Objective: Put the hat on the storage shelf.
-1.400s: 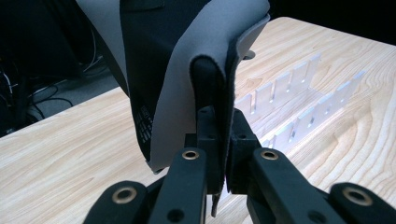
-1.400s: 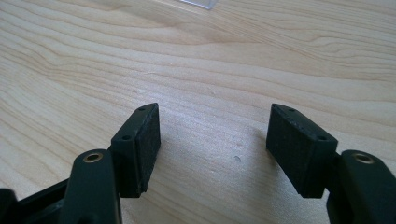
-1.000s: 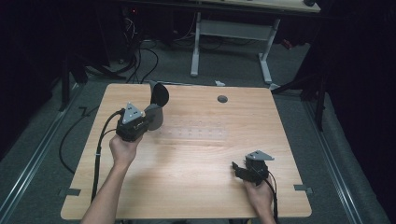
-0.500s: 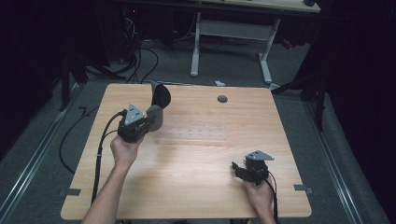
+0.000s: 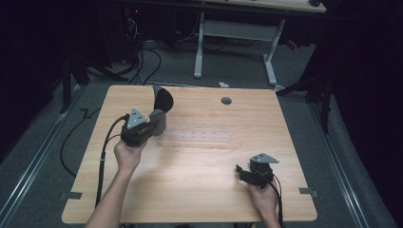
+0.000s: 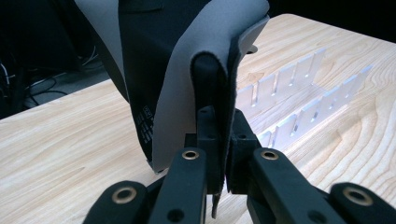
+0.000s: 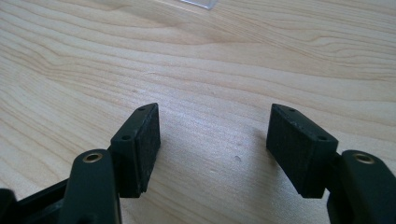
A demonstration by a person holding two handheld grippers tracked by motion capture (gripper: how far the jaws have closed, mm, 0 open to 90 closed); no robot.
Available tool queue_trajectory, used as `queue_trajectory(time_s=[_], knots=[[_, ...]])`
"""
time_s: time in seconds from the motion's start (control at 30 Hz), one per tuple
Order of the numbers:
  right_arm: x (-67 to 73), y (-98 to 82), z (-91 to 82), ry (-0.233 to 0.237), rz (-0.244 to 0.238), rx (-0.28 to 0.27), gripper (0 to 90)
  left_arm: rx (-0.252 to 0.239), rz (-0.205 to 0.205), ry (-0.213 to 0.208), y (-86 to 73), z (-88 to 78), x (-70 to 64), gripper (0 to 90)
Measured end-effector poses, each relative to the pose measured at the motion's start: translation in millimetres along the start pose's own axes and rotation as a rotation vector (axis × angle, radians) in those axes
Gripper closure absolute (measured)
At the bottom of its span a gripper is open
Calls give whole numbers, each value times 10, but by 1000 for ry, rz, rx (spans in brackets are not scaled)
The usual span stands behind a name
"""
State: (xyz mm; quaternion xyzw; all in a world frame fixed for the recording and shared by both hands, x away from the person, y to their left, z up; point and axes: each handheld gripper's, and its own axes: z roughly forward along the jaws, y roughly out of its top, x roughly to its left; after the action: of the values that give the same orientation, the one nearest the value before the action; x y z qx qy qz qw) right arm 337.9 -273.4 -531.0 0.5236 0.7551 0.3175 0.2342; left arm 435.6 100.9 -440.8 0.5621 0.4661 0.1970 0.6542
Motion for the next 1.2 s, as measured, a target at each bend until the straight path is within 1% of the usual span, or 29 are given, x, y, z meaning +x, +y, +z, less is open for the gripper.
queue_trajectory(time_s=[0.13,0.27,0.37,0.5,0.63,0.77,0.8,0.83,0.9,0.93,0.97,1.03,1.1,1.13,1.2], knots=[[0,0,0,0,0,0,353,10,5,0,-25,8,0,869],[0,0,0,0,0,0,353,28,-1,8,-78,14,15,868],[0,0,0,0,0,0,353,43,-19,13,-120,11,45,866],[0,0,0,0,0,0,353,46,-50,14,-130,-8,76,863],[1,0,0,0,1,0,353,57,-66,14,-147,-34,94,845],[1,0,0,0,0,0,353,67,-83,23,-164,-66,123,820],[1,0,0,0,0,0,353,68,-92,27,-162,-74,129,787],[1,0,0,0,0,0,353,72,-97,31,-160,-80,136,787],[1,0,0,0,0,0,353,74,-90,40,-155,-91,133,737],[1,0,0,0,0,0,353,75,-84,45,-153,-95,133,666],[1,0,0,0,0,0,353,74,-86,50,-149,-100,128,666],[1,0,0,0,1,0,353,78,-88,50,-142,-117,116,583],[1,0,0,0,0,0,352,80,-90,50,-144,-130,101,518],[1,0,0,0,0,0,352,81,-87,49,-147,-142,93,518],[0,0,0,0,0,0,353,83,-84,56,-161,-163,81,484]])
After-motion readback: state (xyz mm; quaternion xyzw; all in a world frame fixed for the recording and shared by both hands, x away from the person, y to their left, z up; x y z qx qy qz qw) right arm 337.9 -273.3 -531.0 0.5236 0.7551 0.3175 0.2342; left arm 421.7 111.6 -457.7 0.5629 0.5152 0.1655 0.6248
